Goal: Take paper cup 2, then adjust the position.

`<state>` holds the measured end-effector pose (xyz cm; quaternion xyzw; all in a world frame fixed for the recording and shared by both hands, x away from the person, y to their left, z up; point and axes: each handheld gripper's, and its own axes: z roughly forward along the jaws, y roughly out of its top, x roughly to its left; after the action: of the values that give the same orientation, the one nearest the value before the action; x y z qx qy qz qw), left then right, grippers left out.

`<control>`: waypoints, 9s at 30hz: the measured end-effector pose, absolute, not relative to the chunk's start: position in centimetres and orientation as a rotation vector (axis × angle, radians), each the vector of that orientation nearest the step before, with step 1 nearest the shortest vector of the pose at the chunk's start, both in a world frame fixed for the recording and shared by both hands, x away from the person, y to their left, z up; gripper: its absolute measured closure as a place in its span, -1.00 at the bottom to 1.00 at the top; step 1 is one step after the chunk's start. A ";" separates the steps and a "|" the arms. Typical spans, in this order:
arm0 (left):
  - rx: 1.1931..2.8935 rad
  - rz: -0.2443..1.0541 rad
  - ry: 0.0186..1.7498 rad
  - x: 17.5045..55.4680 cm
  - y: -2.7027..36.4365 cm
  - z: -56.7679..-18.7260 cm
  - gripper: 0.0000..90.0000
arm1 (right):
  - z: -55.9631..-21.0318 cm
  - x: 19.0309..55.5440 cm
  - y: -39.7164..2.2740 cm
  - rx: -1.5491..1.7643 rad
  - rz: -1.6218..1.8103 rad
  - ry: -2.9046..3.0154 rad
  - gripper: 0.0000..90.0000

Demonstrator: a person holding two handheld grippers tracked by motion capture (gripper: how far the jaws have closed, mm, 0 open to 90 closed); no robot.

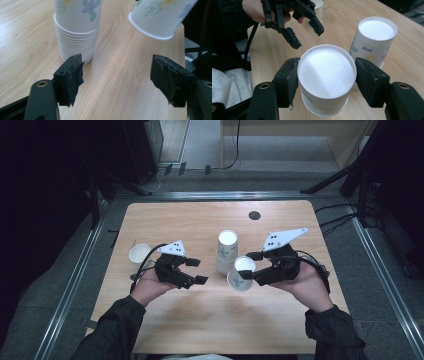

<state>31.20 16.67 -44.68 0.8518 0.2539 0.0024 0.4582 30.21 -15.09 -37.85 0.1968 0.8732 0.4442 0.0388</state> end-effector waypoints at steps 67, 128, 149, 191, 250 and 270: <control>2.102 -0.069 0.414 29.7 15.8 -45.0 -0.33 | -41.2 30.7 -10.1 0.465 1.619 2.772 -0.37; 2.711 -0.034 0.170 29.0 11.9 -46.2 -0.34 | -47.3 29.9 -6.4 0.245 1.321 2.942 -0.43; 2.581 0.004 0.210 29.3 13.3 -45.1 -0.57 | -45.5 29.7 -7.6 0.201 1.345 2.897 -0.20; 2.164 -0.010 0.268 29.3 16.4 -42.6 -0.42 | -42.9 30.4 -10.9 0.316 1.692 2.744 -0.53; 2.634 -0.066 0.255 29.3 12.1 -44.9 -0.54 | -46.9 29.5 -7.6 0.068 1.280 2.935 -0.22; 2.371 -0.017 0.349 29.9 15.1 -43.1 -0.70 | -45.3 30.7 -10.3 0.193 1.470 2.837 -0.22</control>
<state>29.91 15.14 -43.14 0.9214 0.1357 -0.0067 0.3641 30.67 -10.26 -45.30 0.0601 0.8858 0.4591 -0.0298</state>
